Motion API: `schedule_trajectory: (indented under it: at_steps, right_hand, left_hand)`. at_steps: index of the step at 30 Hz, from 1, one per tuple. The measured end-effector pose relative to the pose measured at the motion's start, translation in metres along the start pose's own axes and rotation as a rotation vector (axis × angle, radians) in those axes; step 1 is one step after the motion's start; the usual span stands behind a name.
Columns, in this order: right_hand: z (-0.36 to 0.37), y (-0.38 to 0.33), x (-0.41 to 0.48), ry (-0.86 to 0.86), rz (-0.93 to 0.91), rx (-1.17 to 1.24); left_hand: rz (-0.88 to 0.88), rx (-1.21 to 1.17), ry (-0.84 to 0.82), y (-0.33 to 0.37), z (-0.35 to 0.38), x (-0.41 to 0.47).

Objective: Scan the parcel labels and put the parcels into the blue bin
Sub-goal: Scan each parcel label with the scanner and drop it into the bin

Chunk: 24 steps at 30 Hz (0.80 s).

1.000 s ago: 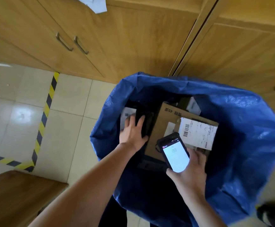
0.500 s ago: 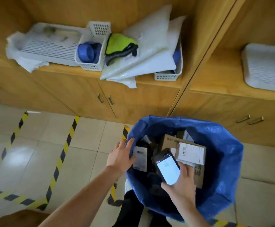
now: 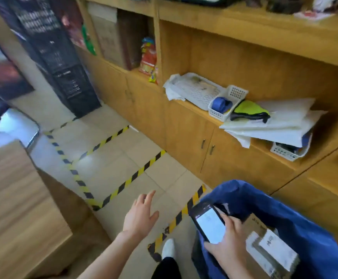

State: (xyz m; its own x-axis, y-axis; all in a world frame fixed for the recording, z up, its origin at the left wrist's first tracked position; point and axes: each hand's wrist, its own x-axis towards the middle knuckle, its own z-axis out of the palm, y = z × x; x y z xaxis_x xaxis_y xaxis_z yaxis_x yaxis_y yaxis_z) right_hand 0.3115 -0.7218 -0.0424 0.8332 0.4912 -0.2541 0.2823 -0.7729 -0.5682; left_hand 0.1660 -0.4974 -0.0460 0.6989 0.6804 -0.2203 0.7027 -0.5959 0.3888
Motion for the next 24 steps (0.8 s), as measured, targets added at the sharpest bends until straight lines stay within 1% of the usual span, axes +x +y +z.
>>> schedule_trajectory:
  at_steps: [5,11,15,19,24]
  right_hand:
    - [0.034,-0.085,-0.012,-0.189,-0.239,-0.123]
    - [0.103,-0.217,-0.054,-0.375,-0.490,-0.147]
    - [0.162,-0.302,-0.104,-0.467,-0.681,-0.201]
    - [0.228,-0.381,-0.170,-0.595,-0.812,-0.290]
    - [0.310,-0.455,-0.261,-0.741,-1.011,-0.312]
  left_hand:
    - [-0.240,-0.106,0.166,-0.087,-0.039,-0.079]
    - [-0.547,-0.239,0.458,-0.204,-0.103,-0.180]
    - [-0.731,-0.314,0.589,-0.282,-0.136,-0.260]
    - [-0.901,-0.340,0.692,-0.357,-0.154,-0.352]
    - [-1.074,-0.334,0.760,-0.434,-0.166,-0.450]
